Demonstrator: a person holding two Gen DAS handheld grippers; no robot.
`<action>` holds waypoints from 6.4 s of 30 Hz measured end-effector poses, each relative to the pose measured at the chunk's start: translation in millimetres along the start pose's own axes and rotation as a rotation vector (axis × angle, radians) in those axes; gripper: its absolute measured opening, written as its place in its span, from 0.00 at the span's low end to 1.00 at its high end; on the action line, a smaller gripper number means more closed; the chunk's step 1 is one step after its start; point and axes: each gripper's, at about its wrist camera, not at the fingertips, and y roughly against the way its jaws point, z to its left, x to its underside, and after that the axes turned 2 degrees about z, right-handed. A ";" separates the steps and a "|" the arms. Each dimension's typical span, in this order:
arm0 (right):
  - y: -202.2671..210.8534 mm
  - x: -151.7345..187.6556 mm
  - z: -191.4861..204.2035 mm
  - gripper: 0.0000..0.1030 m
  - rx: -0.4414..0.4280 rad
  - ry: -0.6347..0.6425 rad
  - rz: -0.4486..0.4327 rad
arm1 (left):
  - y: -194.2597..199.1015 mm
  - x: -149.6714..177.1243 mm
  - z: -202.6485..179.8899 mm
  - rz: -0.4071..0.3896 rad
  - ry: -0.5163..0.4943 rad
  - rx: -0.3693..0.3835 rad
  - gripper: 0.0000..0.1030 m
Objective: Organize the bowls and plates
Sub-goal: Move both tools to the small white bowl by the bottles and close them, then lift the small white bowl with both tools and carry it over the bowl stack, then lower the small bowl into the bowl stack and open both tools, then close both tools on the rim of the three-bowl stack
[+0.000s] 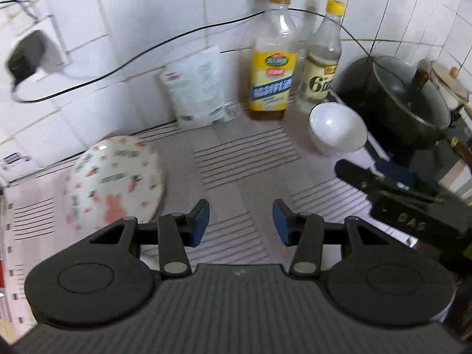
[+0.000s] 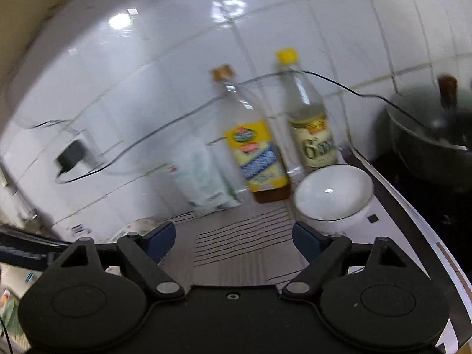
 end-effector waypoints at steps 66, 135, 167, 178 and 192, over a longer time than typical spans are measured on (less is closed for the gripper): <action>-68.1 14.5 -82.2 0.26 0.088 -0.343 0.207 | -132.8 -39.3 -45.6 0.220 -0.013 0.113 0.11; -58.3 116.2 215.6 0.31 0.018 0.720 0.328 | -30.4 124.7 187.7 0.382 0.522 0.033 0.21; 33.0 113.1 167.5 0.55 -0.092 0.501 0.222 | 33.5 150.4 166.2 0.104 0.400 0.008 0.31; 31.8 132.7 163.0 0.76 -0.225 0.520 0.218 | 40.2 170.3 169.7 0.003 0.425 0.061 0.42; -34.1 173.7 147.0 0.95 -0.265 0.491 0.276 | 11.7 175.6 193.2 0.027 0.494 0.091 0.60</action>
